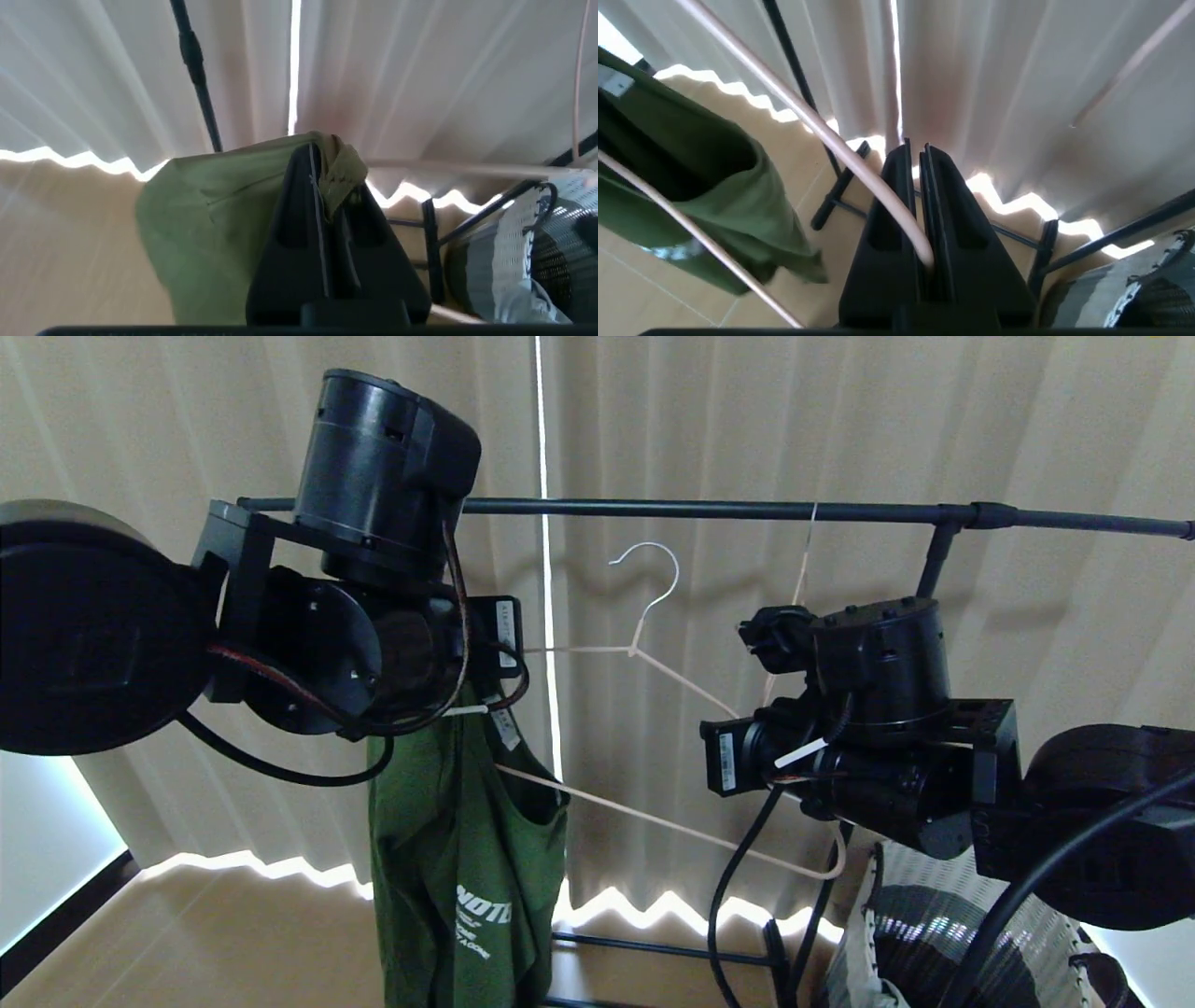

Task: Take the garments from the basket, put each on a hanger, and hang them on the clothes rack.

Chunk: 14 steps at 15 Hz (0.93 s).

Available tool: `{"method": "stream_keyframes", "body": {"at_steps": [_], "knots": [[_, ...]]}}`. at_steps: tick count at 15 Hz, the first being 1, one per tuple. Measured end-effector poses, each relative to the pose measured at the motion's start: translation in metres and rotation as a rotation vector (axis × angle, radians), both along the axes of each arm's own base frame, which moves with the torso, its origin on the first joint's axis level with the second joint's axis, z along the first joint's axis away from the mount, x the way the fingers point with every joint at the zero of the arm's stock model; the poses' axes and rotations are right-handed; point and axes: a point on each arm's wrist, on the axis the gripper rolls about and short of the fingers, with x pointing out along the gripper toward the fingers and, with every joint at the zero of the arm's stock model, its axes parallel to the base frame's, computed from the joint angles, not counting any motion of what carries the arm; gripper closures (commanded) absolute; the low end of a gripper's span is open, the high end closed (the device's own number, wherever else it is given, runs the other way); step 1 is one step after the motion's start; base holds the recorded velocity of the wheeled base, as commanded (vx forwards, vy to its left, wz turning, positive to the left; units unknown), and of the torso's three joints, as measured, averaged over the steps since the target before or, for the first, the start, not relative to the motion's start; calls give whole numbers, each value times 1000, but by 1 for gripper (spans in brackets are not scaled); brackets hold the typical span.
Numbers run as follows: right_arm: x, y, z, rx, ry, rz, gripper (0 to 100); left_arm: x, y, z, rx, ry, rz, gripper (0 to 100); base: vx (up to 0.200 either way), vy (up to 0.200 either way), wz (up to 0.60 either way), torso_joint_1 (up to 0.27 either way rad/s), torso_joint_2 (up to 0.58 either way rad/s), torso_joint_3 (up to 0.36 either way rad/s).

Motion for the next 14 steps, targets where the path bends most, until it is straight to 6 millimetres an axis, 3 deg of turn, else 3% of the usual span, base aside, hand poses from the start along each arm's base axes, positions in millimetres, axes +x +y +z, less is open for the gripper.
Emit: {"method": "stream_keyframes", "body": {"at_steps": [5,11,14], "knots": [[-8,9,1,17,1,50,100,-7,-7,5,-5,7,-114,100,0,0,0,0,0,0],[-13,16,3,74,2,163,100,-28,7,16,4,22,-488,100,0,0,0,0,0,0],[-15,20,3,77,0,177,100,-35,12,15,43,-56,-571,100,0,0,0,0,0,0]]}}
